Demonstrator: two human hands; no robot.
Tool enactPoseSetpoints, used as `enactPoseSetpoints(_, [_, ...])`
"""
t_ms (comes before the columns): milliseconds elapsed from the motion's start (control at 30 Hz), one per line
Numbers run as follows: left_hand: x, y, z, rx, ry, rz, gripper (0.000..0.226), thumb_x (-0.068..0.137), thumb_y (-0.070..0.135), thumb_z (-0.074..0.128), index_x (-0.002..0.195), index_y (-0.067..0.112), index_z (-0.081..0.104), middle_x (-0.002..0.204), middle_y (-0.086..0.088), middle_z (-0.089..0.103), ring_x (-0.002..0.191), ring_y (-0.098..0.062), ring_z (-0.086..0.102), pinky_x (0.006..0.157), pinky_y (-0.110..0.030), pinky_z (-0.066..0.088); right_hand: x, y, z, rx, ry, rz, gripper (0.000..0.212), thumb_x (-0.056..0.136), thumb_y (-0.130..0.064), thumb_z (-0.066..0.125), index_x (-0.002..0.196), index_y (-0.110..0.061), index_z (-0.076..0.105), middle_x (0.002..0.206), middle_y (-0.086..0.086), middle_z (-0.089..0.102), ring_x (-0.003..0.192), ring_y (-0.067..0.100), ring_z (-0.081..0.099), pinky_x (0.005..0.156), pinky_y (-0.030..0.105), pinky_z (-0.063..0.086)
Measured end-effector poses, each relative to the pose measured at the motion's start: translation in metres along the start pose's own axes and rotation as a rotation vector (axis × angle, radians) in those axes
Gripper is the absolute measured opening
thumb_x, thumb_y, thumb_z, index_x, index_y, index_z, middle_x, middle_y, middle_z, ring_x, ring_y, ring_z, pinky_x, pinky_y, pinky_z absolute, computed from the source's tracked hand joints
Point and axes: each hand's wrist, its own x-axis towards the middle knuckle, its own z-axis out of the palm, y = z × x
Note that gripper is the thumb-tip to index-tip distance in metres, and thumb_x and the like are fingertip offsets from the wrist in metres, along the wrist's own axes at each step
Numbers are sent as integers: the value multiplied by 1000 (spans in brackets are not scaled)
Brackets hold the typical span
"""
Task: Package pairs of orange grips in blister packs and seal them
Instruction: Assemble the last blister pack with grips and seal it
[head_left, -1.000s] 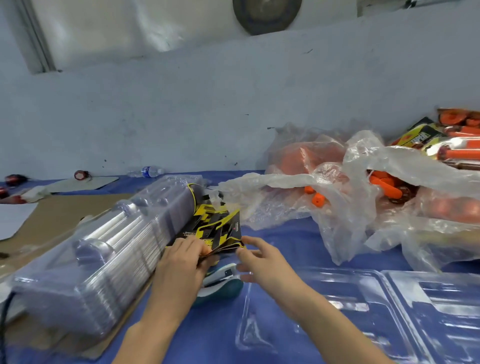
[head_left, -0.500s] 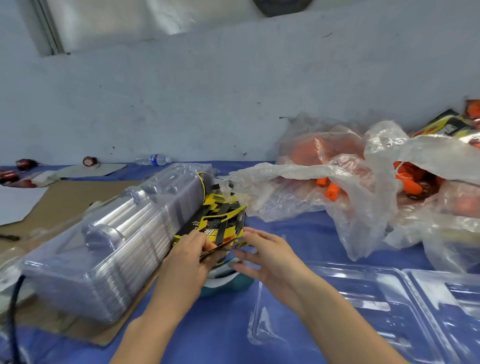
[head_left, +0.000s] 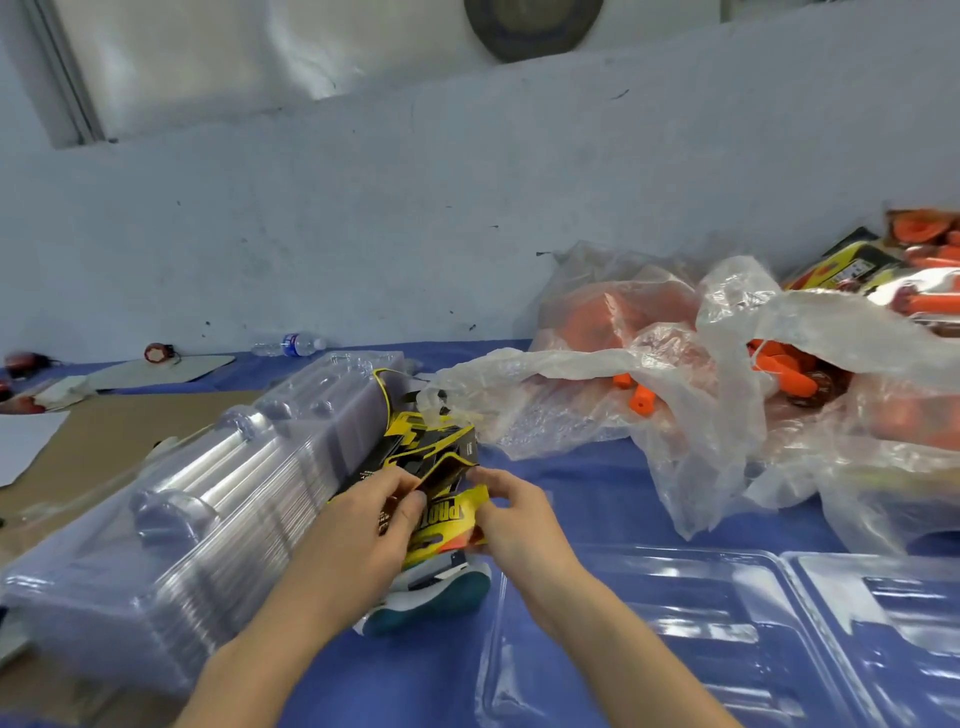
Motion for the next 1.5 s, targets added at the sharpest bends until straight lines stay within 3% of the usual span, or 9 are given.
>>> enactPoseSetpoints(200, [66,5,-36,164,73,-21,12,100,33,51,99,27,61,90,4,67,81,-16,61,72,-37,50,5,2,-4,-128,7,-43,50,92,2,36,129,-25,55,110,12,67,94,38,68,85,53,54])
enactPoseSetpoints(633, [196,10,-142,468,286,-210,29,101,27,46,114,9,64,118,-22,63,109,-41,57,91,-45,47,16,14,7,-31,-3,20,44,94,5,36,128,-15,54,109,5,66,79,19,72,63,25,58])
enactPoseSetpoints(767, [206,19,-163,551,526,-281,35,104,30,35,123,7,55,123,-27,57,112,-47,54,89,-48,43,19,12,11,-25,-14,25,46,94,0,40,137,-14,51,107,0,65,85,16,70,76,28,59])
enactPoseSetpoints(833, [205,30,-162,522,628,-227,36,105,30,31,124,7,53,120,-27,58,108,-46,53,83,-47,40,18,5,16,-128,-45,-42,47,94,-10,45,140,-19,48,102,-8,61,75,6,61,65,15,51])
enactPoseSetpoints(967, [197,53,-153,531,808,-3,34,106,32,29,116,8,52,97,-24,63,77,-35,47,65,-40,30,12,-2,27,-310,-125,-124,38,93,-25,49,130,-19,51,101,-4,53,81,16,49,66,24,37])
enactPoseSetpoints(1067, [191,57,-155,556,774,35,34,106,32,28,116,8,51,93,-24,63,72,-32,43,64,-40,31,9,-2,31,-274,-143,-152,60,92,-28,52,148,-26,33,105,-6,56,77,12,51,62,23,40])
enactPoseSetpoints(1267, [187,44,-162,553,546,-4,32,105,33,33,119,13,55,105,-21,65,92,-41,57,71,-39,38,13,0,36,-40,-61,-159,64,95,-27,53,149,-42,24,100,-7,62,61,7,57,56,23,48])
enactPoseSetpoints(1400, [186,33,-159,544,407,11,30,105,36,37,116,16,57,102,-16,66,91,-38,57,69,-40,41,20,5,37,-462,22,-356,48,99,-38,46,146,-43,36,126,-6,49,102,10,57,91,31,49])
enactPoseSetpoints(1500, [186,25,-155,501,331,8,27,104,36,41,112,17,59,105,-13,68,93,-37,59,77,-44,48,29,12,40,-969,87,-582,52,103,-38,36,152,-39,20,161,-3,13,145,21,19,113,39,26])
